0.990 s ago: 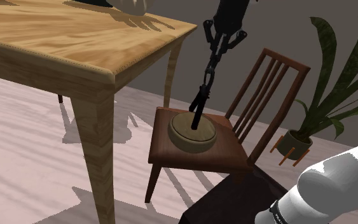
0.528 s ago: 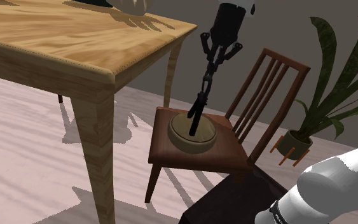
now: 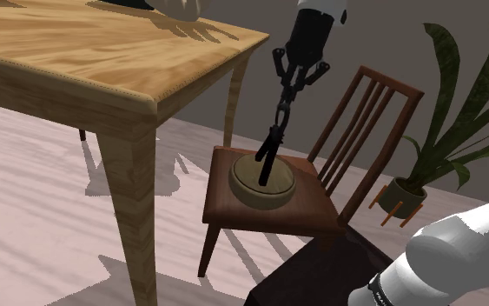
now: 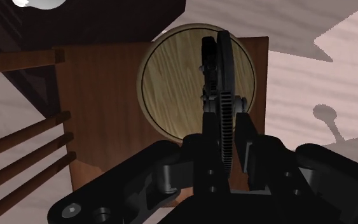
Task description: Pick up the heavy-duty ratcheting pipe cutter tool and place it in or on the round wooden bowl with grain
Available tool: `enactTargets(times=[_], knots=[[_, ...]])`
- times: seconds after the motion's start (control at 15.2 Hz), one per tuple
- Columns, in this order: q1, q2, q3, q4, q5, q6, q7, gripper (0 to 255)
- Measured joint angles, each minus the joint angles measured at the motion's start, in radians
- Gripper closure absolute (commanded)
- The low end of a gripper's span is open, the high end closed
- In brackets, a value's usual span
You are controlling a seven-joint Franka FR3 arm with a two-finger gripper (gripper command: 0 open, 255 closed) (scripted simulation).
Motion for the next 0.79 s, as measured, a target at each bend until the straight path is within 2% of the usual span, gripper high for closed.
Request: enactTargets(times=[0.4, 0.66, 0.79], knots=[[0.001, 0.002, 0.001, -0.010, -0.001, -0.002, 0.000, 0], [-0.008, 0.057, -0.007, 0.131, -0.017, -0.091, 0.012, 0], [-0.009, 0.063, -0.009, 0.164, -0.018, -0.117, 0.017, 0]])
